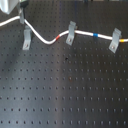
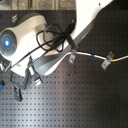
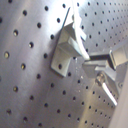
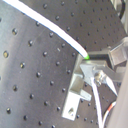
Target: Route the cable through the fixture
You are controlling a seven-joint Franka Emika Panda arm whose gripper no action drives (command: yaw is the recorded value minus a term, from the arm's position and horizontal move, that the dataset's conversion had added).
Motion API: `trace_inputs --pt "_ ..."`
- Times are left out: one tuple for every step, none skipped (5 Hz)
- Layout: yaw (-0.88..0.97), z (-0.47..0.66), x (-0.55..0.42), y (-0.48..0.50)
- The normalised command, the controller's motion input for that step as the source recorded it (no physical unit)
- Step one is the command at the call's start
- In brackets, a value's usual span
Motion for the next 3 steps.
trace_inputs --pt "-0.69 0.1 -0.338 0.114" --pt "-0.38 0.02 -0.236 0.346" --pt "-0.23 0.07 -0.221 0.439"
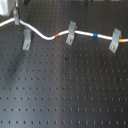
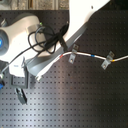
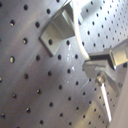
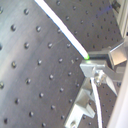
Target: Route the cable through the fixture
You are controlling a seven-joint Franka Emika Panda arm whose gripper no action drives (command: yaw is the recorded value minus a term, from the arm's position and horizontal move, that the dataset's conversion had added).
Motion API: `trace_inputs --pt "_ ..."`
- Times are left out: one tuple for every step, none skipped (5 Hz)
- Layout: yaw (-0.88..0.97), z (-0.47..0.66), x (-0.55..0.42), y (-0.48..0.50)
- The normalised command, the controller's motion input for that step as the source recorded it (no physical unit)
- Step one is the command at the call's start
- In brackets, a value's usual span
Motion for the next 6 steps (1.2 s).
trace_inputs --pt "-0.19 0.1 -0.196 0.282" --pt "-0.28 0.15 -0.157 0.116" --pt "-0.29 0.2 -0.139 0.182" --pt "-0.26 0.22 -0.127 0.185" --pt "-0.25 0.21 -0.145 0.138" --pt "-0.23 0.11 -0.139 0.076"
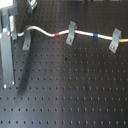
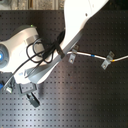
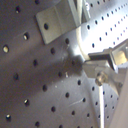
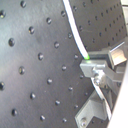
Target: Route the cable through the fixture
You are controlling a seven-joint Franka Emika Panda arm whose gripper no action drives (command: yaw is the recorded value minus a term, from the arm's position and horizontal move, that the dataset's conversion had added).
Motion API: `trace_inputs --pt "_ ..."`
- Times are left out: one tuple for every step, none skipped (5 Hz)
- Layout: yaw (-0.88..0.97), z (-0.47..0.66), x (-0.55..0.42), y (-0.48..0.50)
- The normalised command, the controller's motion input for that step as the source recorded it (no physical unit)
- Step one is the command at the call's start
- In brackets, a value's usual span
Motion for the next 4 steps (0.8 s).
trace_inputs --pt "-0.06 0.0 -0.184 0.22" --pt "0.0 0.0 -0.251 0.377" --pt "0.0 0.0 -0.247 0.309" --pt "0.0 0.0 -0.202 0.23"
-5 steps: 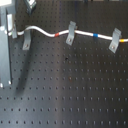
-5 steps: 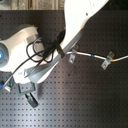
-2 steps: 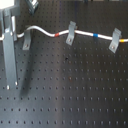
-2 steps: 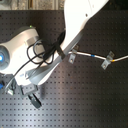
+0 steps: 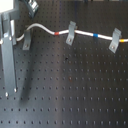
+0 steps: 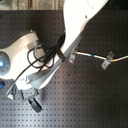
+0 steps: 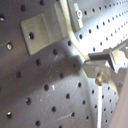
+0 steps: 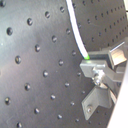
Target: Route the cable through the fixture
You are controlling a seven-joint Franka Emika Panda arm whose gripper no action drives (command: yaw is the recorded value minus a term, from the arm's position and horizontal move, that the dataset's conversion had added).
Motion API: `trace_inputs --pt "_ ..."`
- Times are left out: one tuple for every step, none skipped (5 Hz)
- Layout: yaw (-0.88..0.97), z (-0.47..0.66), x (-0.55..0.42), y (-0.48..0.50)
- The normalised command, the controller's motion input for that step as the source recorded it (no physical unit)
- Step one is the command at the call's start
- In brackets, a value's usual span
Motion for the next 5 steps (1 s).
trace_inputs --pt "0.0 0.0 -0.081 0.116" --pt "0.0 0.0 -0.112 0.237" --pt "0.0 0.15 -0.285 0.355" --pt "0.0 0.0 -0.033 0.004" --pt "0.02 -0.05 -0.136 0.251"
